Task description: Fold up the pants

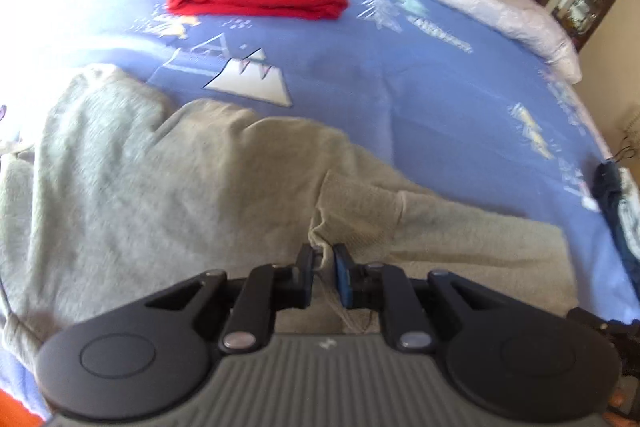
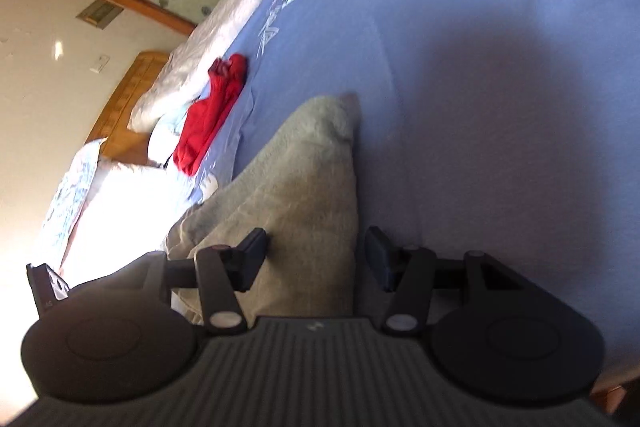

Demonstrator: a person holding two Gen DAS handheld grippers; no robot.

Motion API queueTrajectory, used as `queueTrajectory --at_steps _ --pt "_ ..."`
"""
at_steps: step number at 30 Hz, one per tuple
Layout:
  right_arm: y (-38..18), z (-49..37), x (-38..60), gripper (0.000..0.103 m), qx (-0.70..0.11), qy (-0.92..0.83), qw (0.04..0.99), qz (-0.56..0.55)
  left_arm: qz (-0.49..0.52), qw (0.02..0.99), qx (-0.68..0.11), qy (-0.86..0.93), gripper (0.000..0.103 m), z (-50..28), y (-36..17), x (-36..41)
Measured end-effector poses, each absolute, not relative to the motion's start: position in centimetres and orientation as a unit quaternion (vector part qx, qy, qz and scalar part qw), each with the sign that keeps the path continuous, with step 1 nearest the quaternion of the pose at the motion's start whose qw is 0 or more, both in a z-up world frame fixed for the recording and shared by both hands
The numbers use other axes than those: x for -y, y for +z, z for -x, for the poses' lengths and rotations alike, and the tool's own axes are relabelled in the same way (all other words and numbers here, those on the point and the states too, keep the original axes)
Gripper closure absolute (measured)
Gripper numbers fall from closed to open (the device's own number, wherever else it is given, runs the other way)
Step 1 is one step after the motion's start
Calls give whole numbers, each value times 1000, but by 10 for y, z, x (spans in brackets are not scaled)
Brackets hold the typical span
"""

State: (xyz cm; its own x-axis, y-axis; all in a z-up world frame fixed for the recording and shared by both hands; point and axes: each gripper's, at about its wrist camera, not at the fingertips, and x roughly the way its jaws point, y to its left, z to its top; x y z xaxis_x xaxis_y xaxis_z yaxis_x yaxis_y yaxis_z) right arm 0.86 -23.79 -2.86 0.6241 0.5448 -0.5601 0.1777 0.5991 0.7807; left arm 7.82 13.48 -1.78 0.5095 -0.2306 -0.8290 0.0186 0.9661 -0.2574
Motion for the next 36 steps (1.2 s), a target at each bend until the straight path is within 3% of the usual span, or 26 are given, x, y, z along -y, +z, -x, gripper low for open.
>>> queueTrajectory --at_steps 1,3,8,18,22,26,28,31,36 --pt "-28 -11 234 51 -421 123 790 -428 102 859 -497 -68 91 -80 -23 -133" --pt "-25 -15 226 79 -432 128 794 -408 91 853 -511 -63 90 -81 -33 -128" --pt "-5 -6 240 89 -406 107 817 -395 56 854 -510 -84 90 -82 -29 -101" --pt "55 -2 303 90 -312 50 879 -357 33 841 -510 -175 89 -96 -20 -4" --pt "55 2 338 90 -291 10 893 -344 -13 837 -512 -192 87 -99 -29 53" --pt "6 -8 345 71 -362 -76 887 -276 -102 856 -476 -176 88 -90 -41 85" --pt "-13 -7 341 68 -392 -127 880 -235 -105 852 -480 -179 86 -86 -35 80" --pt "-6 14 345 68 -352 -132 887 -269 -52 849 -489 -194 81 -77 -13 46" --pt "35 27 315 66 -283 -62 918 -270 49 882 -434 -177 61 -43 30 -56"
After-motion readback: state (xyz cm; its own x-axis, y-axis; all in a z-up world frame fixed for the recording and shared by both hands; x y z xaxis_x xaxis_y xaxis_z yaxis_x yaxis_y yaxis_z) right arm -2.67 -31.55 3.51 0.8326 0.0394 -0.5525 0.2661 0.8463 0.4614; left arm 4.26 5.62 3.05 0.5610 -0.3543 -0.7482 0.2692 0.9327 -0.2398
